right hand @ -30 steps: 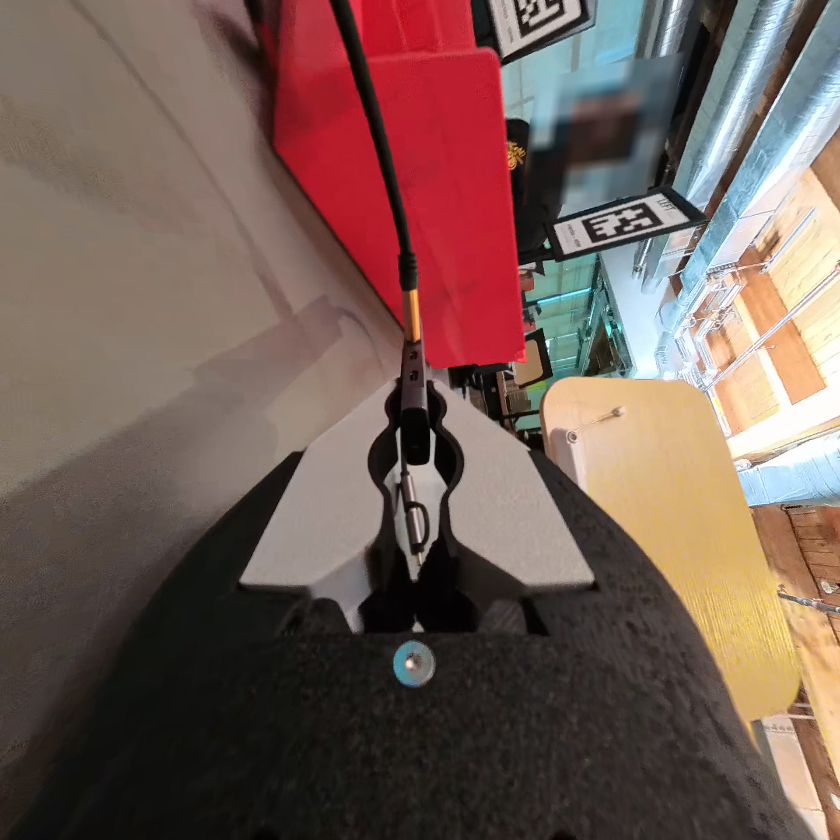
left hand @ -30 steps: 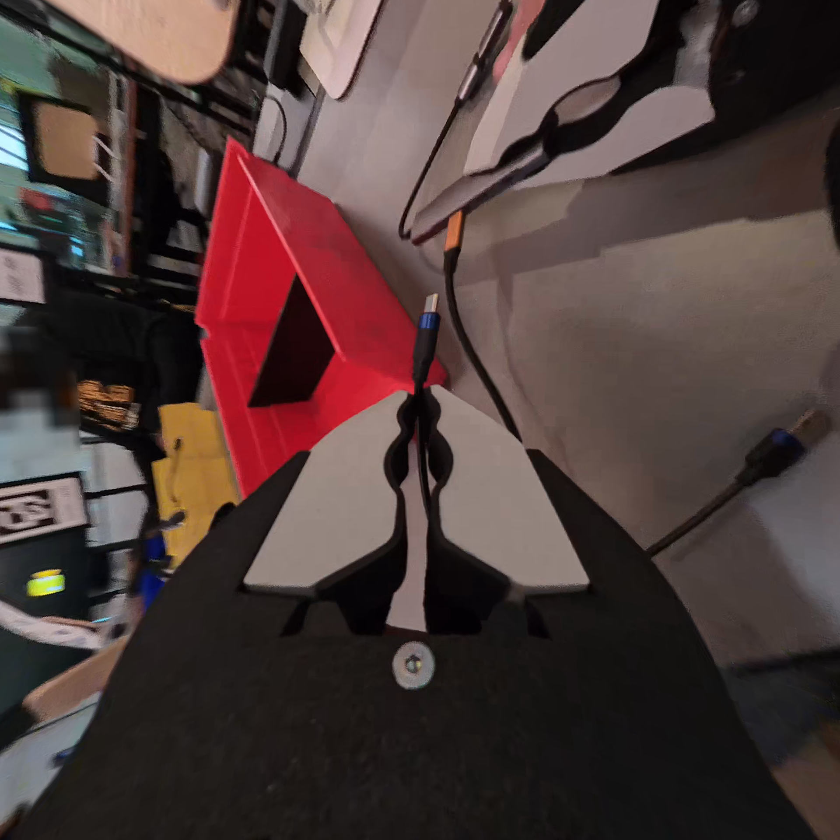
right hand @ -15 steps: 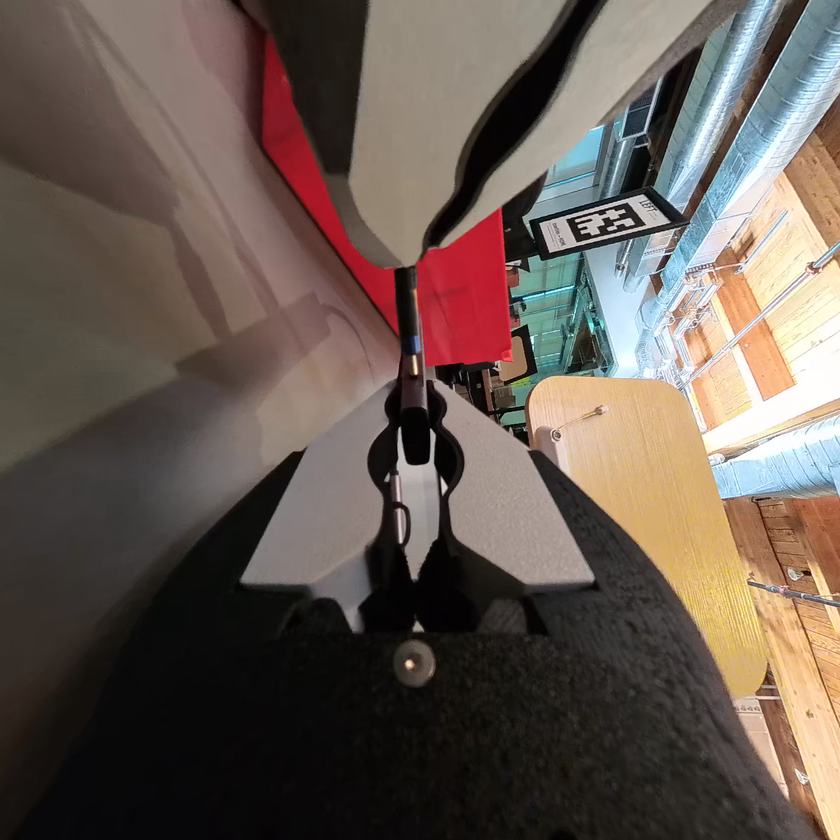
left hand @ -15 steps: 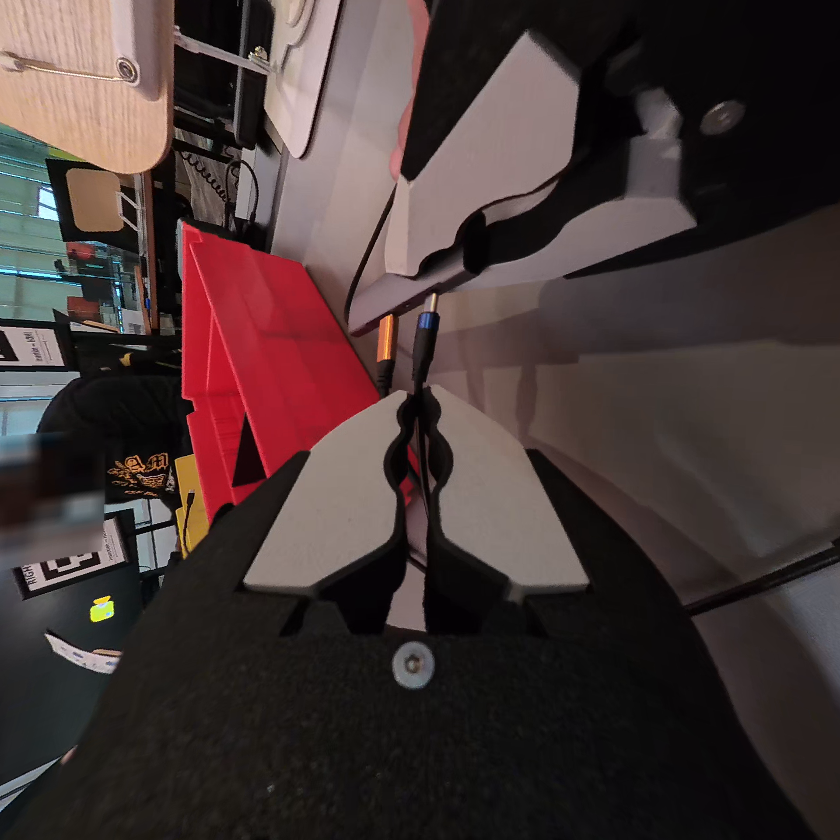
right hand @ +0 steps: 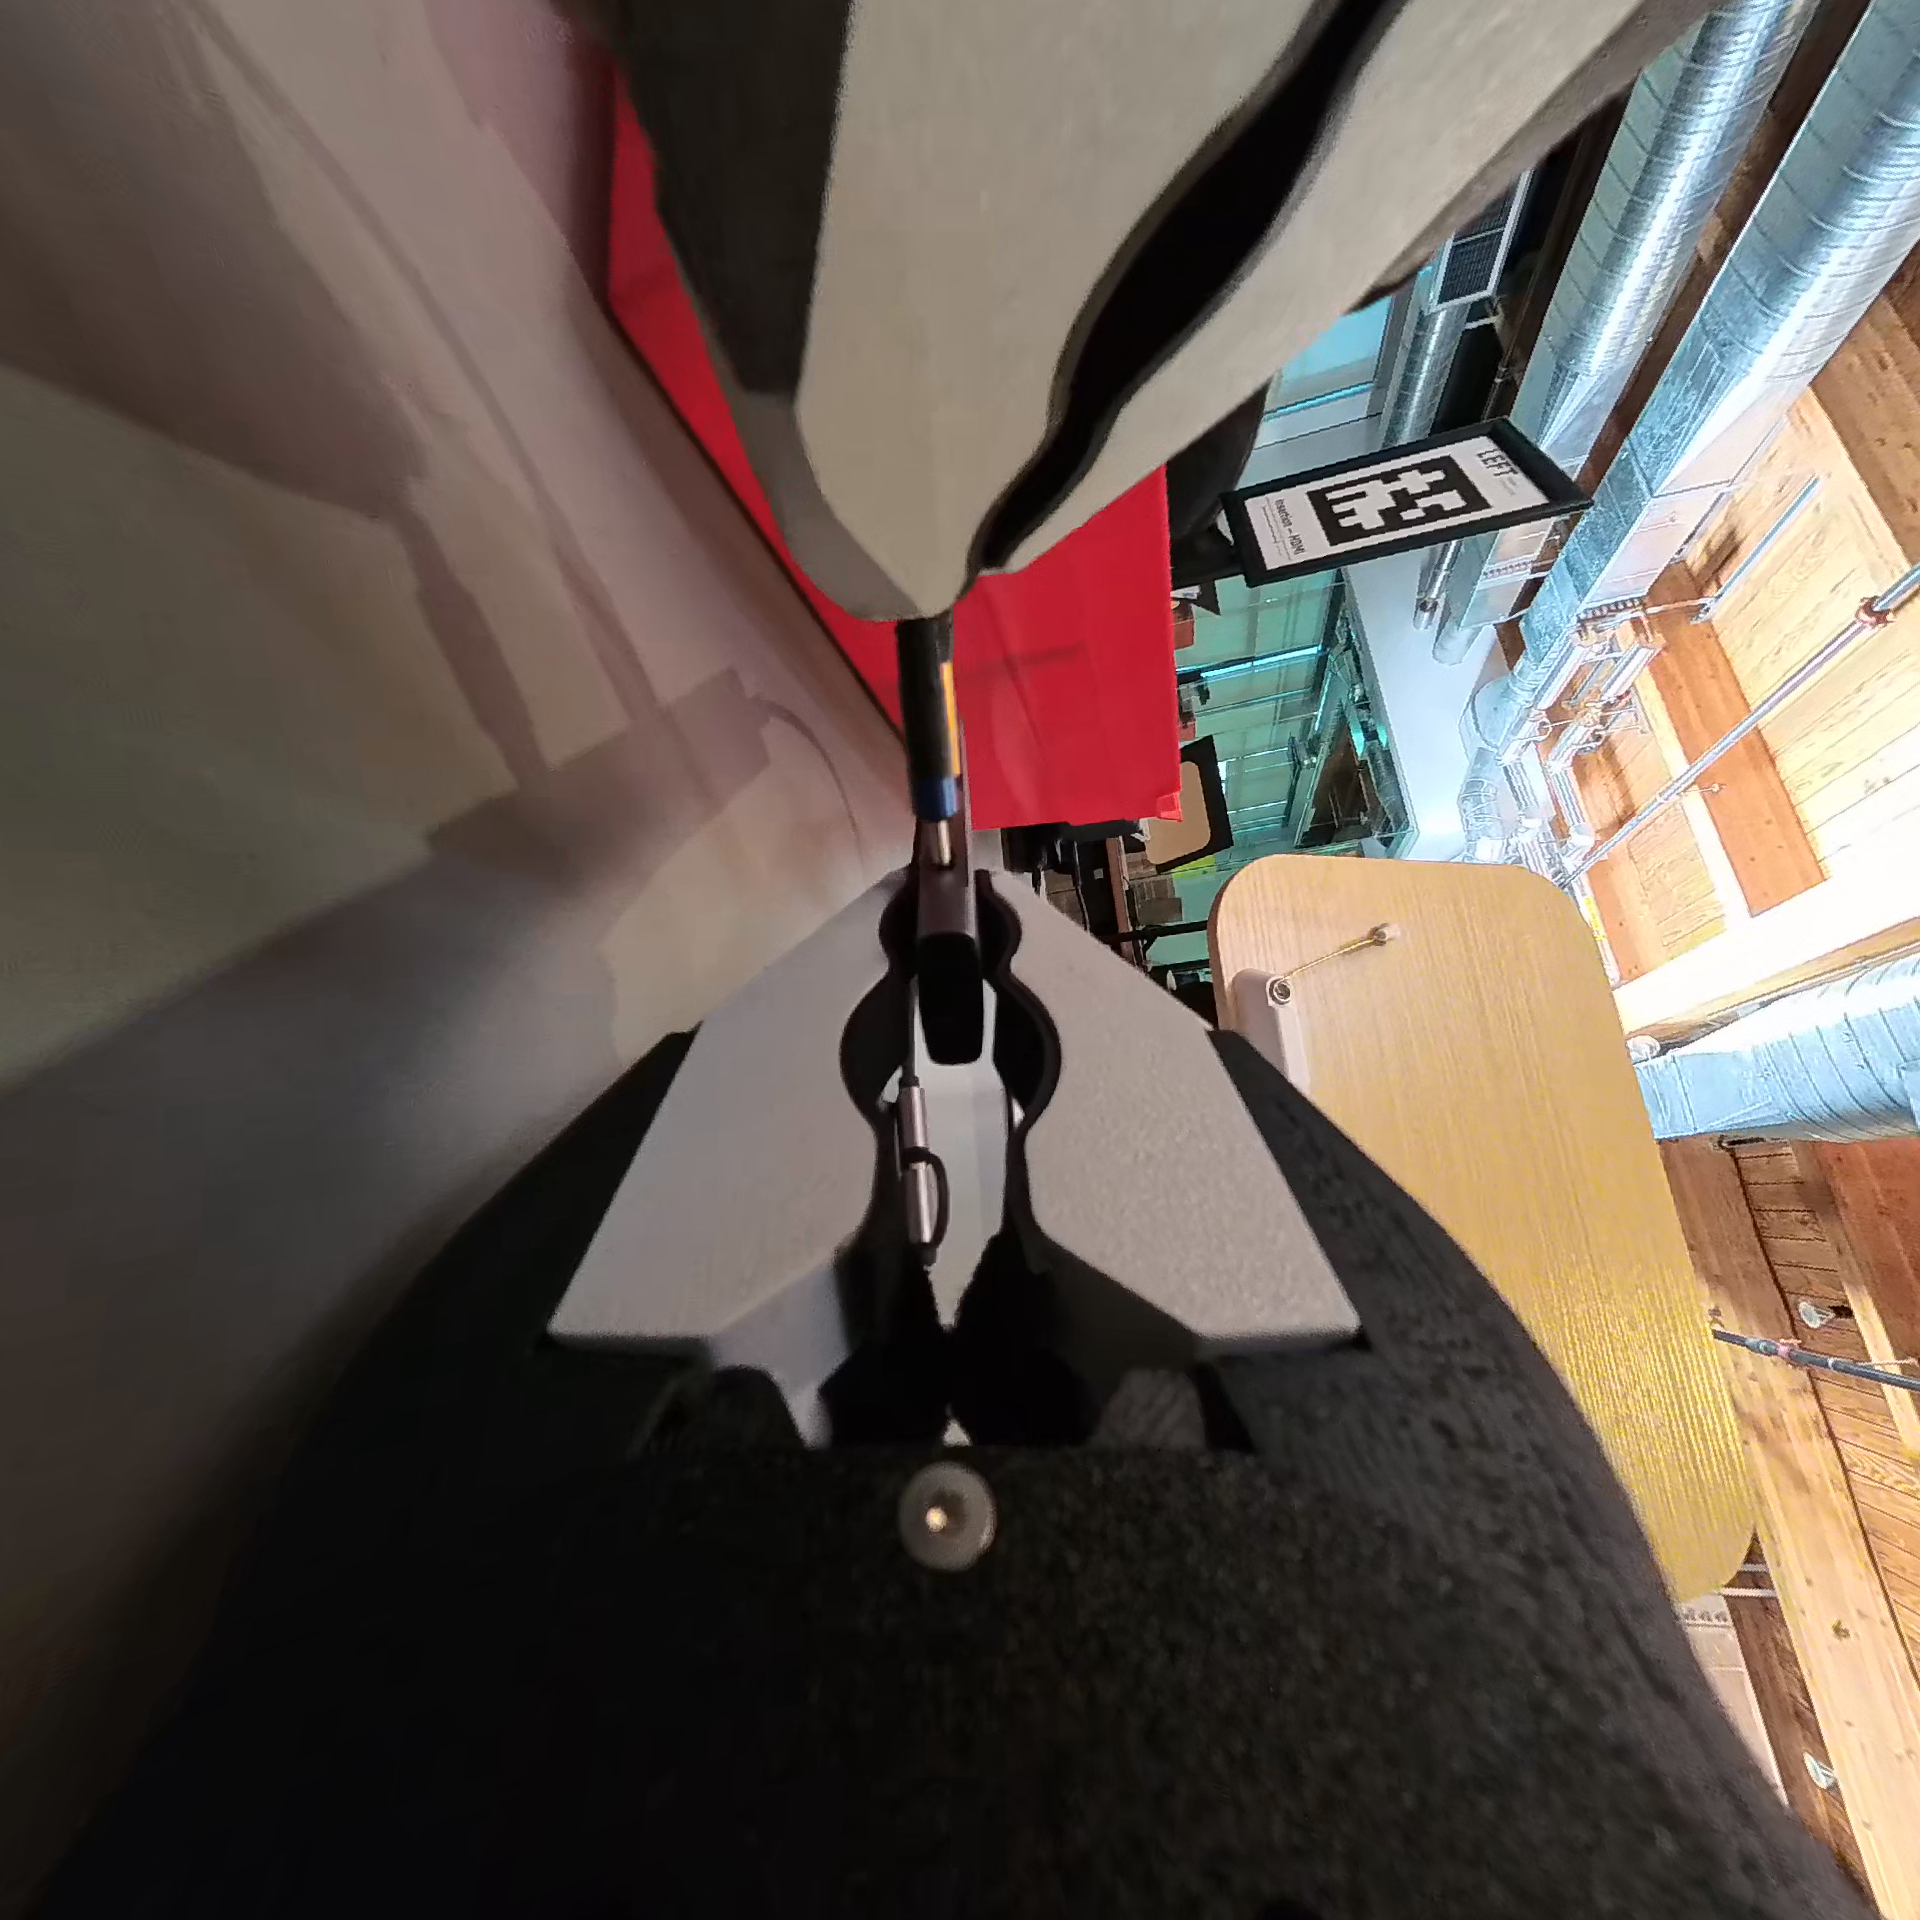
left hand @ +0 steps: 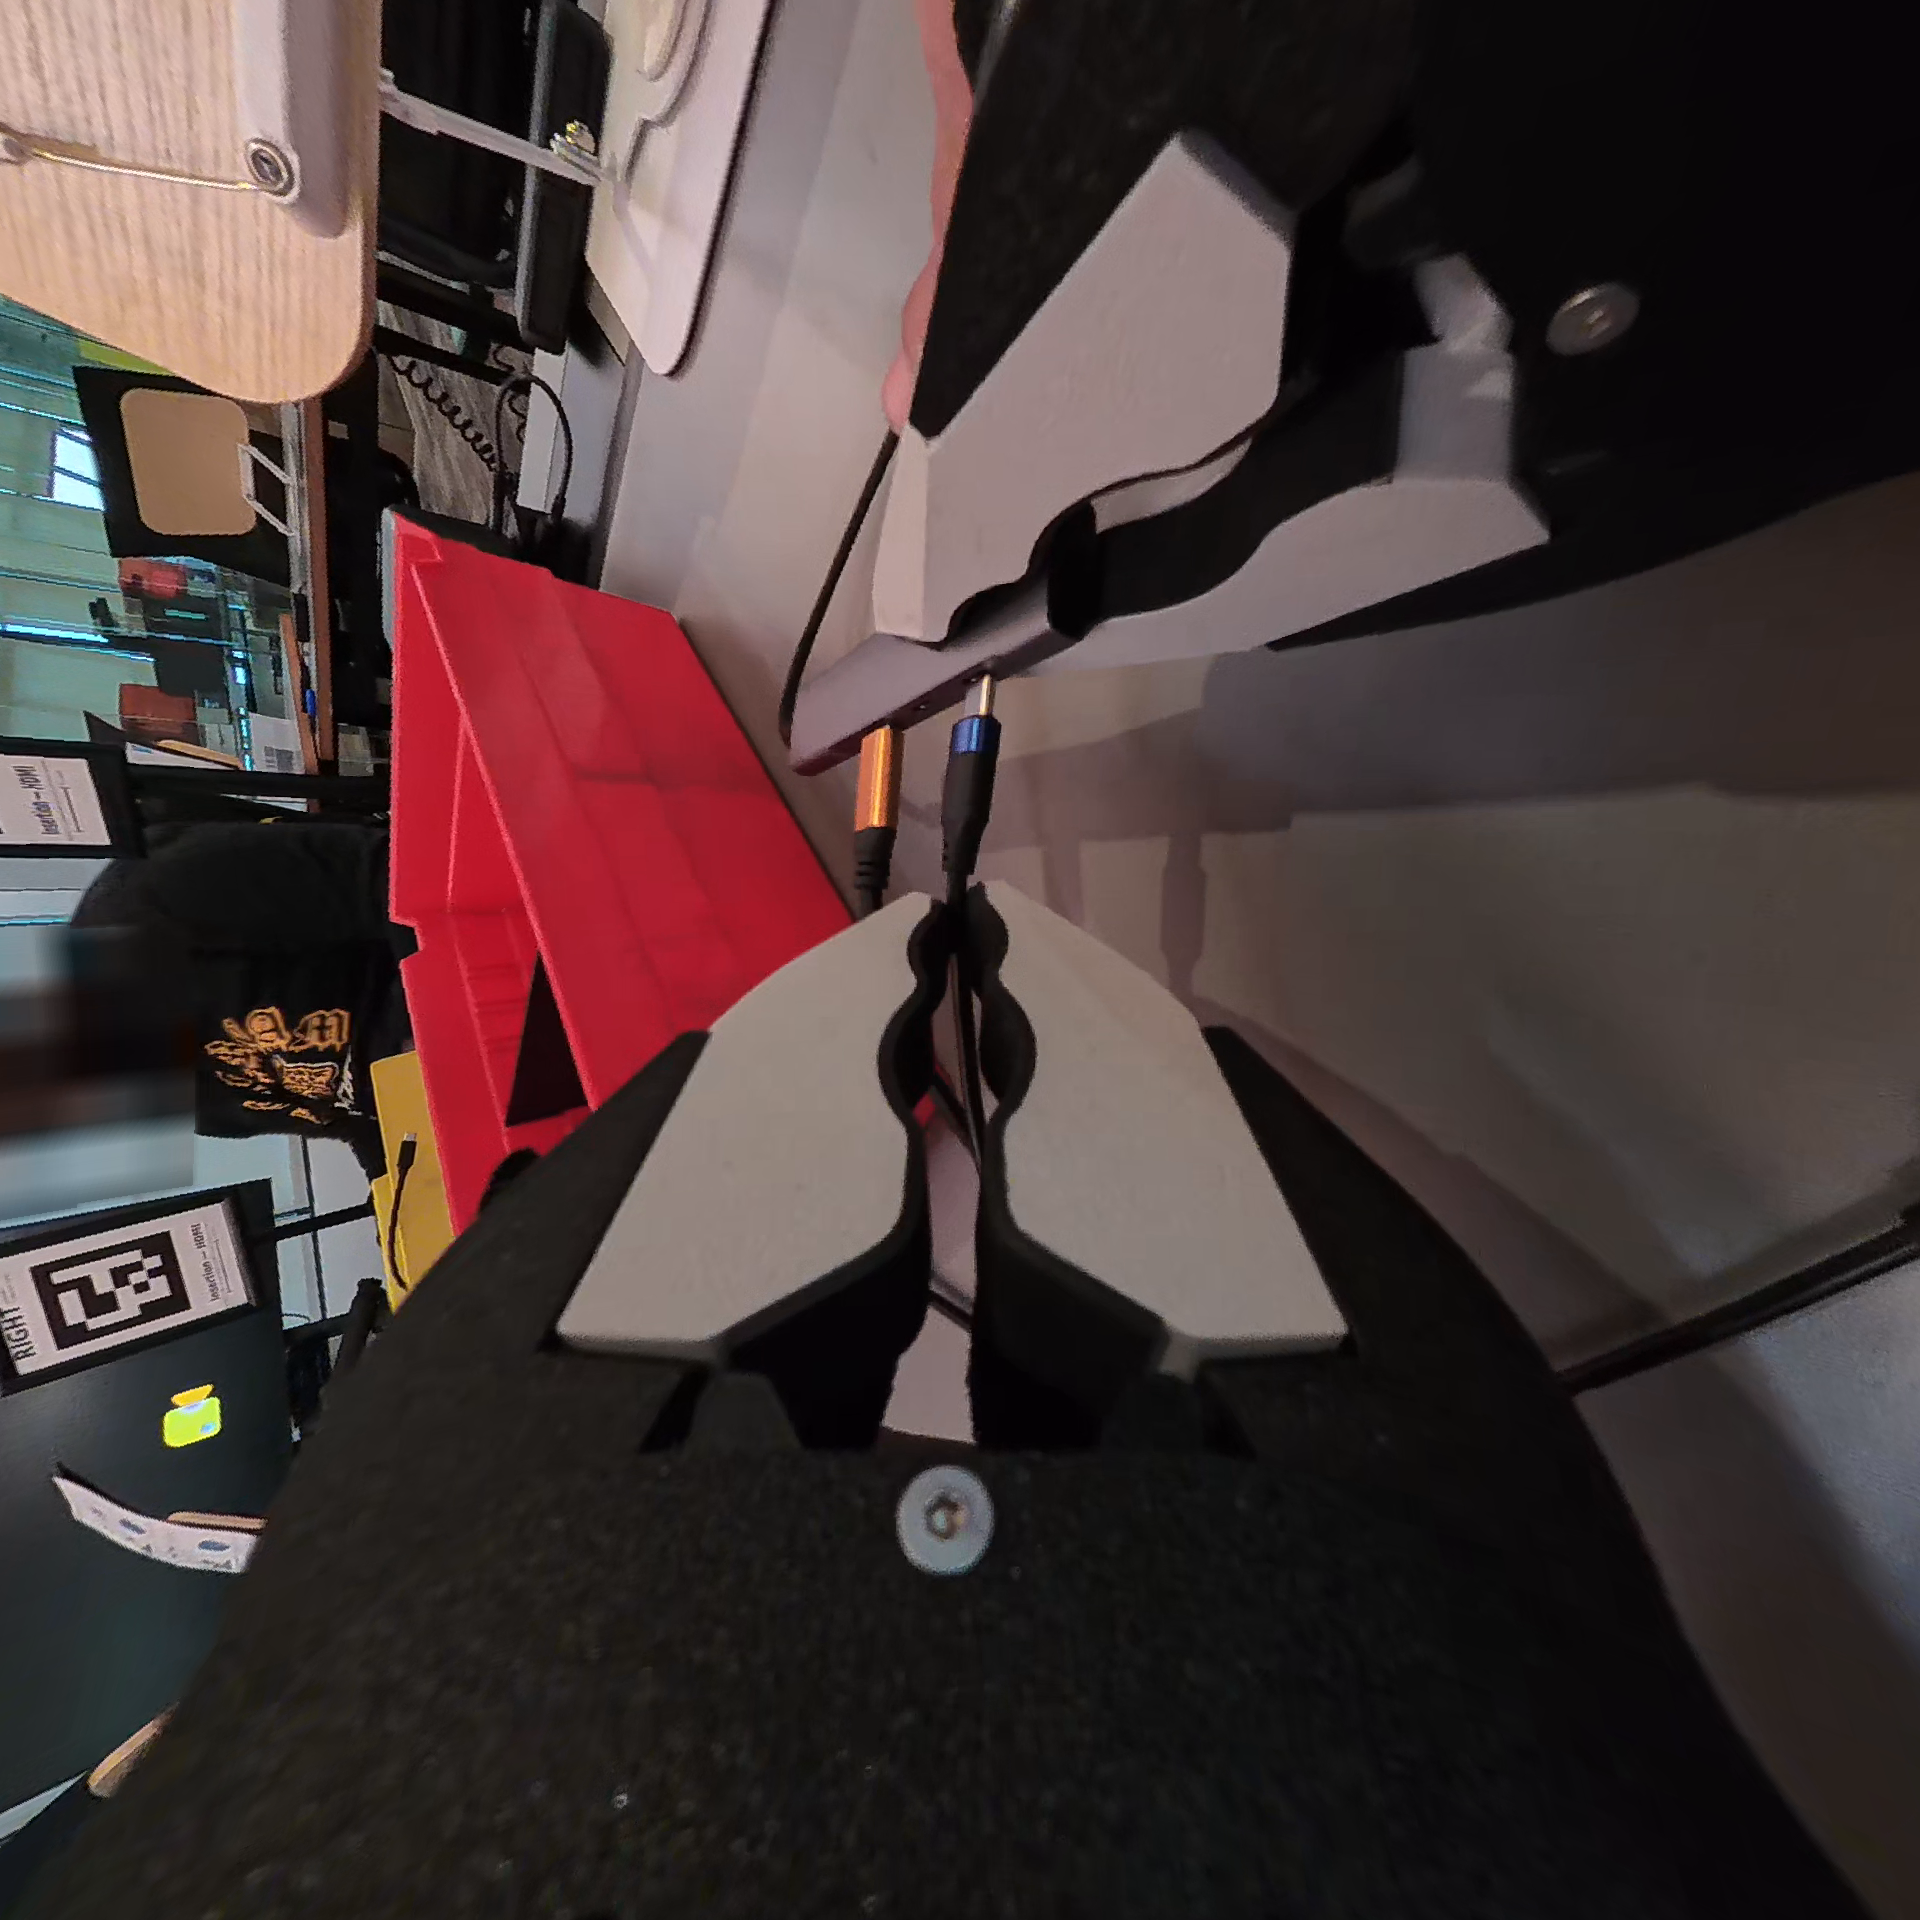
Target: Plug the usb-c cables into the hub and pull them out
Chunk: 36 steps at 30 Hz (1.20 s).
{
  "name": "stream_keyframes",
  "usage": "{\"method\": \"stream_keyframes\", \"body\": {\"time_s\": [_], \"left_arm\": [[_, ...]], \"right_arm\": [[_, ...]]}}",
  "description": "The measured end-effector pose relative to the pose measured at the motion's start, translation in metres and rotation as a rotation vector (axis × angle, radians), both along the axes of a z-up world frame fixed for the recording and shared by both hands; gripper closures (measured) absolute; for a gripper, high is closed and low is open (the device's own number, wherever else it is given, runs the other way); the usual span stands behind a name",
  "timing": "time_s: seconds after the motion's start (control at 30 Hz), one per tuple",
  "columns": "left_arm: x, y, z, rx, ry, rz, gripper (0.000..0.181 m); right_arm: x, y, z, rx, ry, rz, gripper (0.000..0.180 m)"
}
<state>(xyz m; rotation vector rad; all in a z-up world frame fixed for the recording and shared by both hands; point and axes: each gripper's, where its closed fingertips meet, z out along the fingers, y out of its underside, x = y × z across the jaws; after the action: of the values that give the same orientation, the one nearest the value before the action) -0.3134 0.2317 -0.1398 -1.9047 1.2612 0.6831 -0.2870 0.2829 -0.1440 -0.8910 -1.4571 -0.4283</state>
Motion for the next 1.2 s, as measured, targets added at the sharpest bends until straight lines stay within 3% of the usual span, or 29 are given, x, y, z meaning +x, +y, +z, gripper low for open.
{"method": "stream_keyframes", "body": {"time_s": [0.63, 0.73, 0.97, 1.2], "left_arm": [[0.004, 0.001, -0.005, -0.041, -0.056, -0.005, 0.179], [0.009, 0.0, -0.005, -0.083, -0.18, -0.009, 0.179], [0.015, -0.005, -0.004, -0.326, -0.658, -0.02, 0.177], [0.018, -0.011, -0.014, -0.437, -0.781, -0.017, 0.179]], "right_arm": [[-0.001, -0.003, -0.003, 0.002, -0.021, 0.002, 0.172], [0.0, -0.002, -0.002, -0.002, -0.017, -0.004, 0.171], [-0.002, -0.008, 0.007, 0.021, 0.023, 0.038, 0.171], [-0.005, -0.01, 0.003, 0.041, -0.023, 0.038, 0.171]]}}
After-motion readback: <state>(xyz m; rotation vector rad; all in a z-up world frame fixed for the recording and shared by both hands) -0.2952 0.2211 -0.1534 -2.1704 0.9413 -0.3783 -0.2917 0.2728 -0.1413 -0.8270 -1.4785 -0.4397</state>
